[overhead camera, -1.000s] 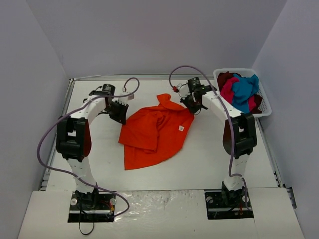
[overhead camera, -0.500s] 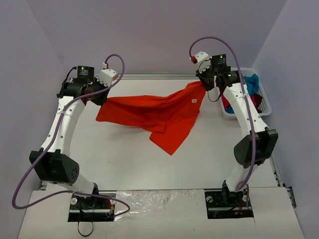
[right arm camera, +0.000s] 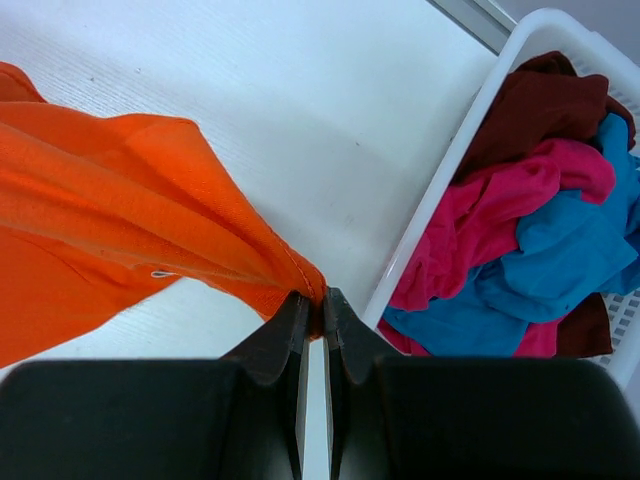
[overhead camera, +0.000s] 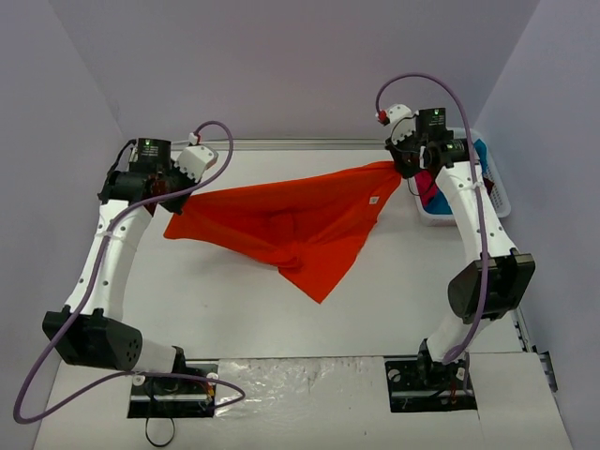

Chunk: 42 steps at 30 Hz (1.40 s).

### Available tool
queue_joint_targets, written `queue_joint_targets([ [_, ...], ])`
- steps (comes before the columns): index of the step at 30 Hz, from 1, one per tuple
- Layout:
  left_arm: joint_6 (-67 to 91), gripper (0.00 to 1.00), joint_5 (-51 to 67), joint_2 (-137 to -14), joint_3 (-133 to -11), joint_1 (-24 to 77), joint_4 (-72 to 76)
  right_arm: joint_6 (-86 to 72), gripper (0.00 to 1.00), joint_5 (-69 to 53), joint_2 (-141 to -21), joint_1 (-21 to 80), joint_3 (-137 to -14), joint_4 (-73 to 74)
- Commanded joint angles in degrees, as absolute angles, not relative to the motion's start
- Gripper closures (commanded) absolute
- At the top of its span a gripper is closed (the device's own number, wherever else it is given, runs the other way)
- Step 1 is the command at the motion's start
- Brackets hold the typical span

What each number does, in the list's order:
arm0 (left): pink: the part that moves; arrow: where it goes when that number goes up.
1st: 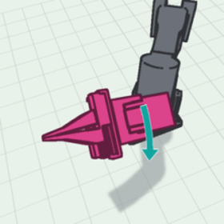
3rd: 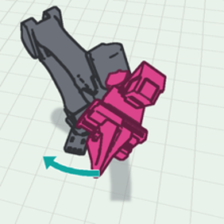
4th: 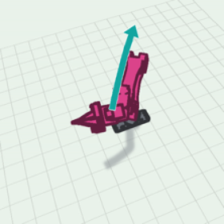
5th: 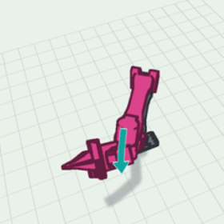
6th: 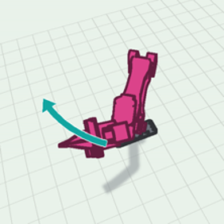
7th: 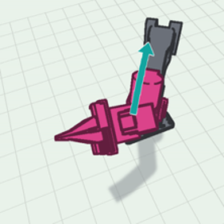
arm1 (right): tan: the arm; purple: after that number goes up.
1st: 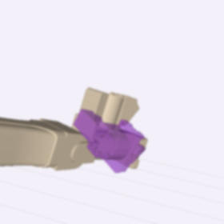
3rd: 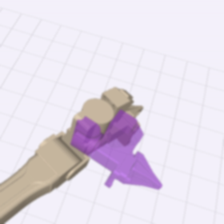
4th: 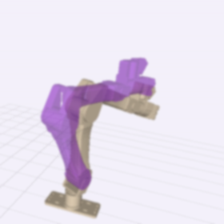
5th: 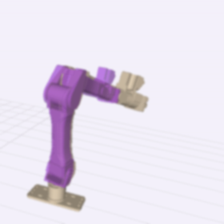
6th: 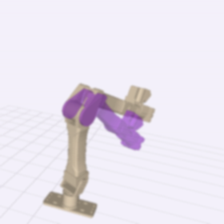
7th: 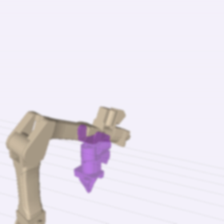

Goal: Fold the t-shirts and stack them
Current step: Flatten out the tshirt

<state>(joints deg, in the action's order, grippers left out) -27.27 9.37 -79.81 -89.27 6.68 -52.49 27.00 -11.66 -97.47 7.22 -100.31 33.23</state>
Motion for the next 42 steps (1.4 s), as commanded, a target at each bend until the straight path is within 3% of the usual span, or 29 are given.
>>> queue_joint_targets([
  [1, -29.0, 0.98, 4.4, -77.52, -92.98, 5.89, -53.0, 27.42, 1.0, -11.42, -92.73, 5.54, -102.21, 33.4],
  [11, -30.49, 0.98, 1.84, -77.44, -101.17, 6.06, -52.64, 25.58, 1.0, -16.6, -91.07, 4.75, -107.85, 34.89],
  [20, -39.46, 0.98, 15.72, -67.33, -78.6, 12.55, -59.05, 26.28, 1.0, -21.62, -83.76, 5.1, -89.15, 34.89],
  [22, -40.42, 0.84, 15.73, -65.49, -72.29, 18.94, -60.2, 26.45, 1.0, -21.62, -83.15, 5.19, -86.93, 34.89],
  [24, -42.62, 0.62, 19.32, -65.39, -69.53, 23.18, -64.83, 26.8, 1.0, -21.53, -82.88, 5.36, -85.17, 34.98],
  [25, -43.24, 0.46, 20.29, -65.56, -68.3, 24.94, -65.65, 26.89, 1.0, -21.53, -82.79, 5.36, -83.95, 34.98],
  [27, -43.24, 0.38, 21.7, -66.18, -66.1, 28.99, -66.7, 26.89, 1.0, -21.45, -82.97, 5.54, -83.15, 34.98],
  [42, -45.0, 0.34, 16.7, -76.27, -60.83, 28.13, -51.51, 26.28, 1.0, -22.67, -84.81, 6.33, -79.19, 33.84],
])
